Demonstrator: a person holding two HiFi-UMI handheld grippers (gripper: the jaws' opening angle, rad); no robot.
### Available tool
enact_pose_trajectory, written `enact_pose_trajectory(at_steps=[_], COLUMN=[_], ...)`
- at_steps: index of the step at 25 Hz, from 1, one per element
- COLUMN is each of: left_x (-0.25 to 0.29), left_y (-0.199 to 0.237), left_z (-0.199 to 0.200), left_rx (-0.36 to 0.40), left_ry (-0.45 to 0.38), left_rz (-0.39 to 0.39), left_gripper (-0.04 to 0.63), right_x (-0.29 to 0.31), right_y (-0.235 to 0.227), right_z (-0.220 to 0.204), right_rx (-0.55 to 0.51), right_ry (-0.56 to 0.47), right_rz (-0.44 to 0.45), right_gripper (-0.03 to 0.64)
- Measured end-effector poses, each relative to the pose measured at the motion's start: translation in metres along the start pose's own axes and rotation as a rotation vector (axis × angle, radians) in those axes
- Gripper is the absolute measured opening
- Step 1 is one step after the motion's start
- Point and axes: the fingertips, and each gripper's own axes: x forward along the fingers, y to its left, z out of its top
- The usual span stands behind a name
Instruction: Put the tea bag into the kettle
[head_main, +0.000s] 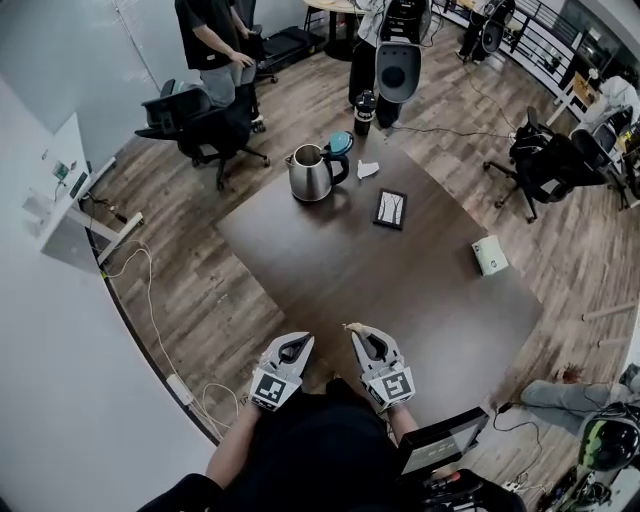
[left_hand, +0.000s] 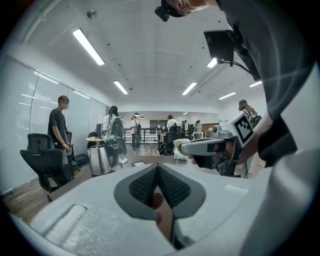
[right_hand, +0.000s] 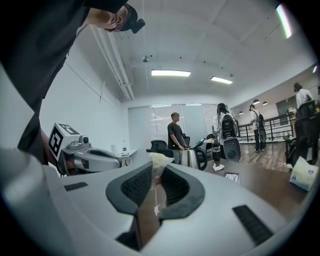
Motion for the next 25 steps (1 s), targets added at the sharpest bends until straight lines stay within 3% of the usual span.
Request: enact_pose_trajectory(at_steps=[8, 19, 25], left_x=[-0.014, -0.053, -0.068], left_y=[0.052, 0.119, 0.161], left_z=[0.003, -0.017, -0.032], left_rx=[-0.013, -0.018, -0.031], left_ry=[-0.056, -0.084, -0.075], left_rz=[-0.024, -0.133, -0.128], left_gripper=[0.002, 0.002, 0.002], right_x=[0.037, 0.108, 0.133], right_y=[0.029, 0.093, 0.115], right_z=[0.012, 0.026, 0.026], right_rx=[-0.038, -0.056, -0.059], right_ry=[0.004, 0.045, 0.037], right_rz=[-0.023, -0.092, -0.102], right_gripper=[0.055, 0.055, 0.055])
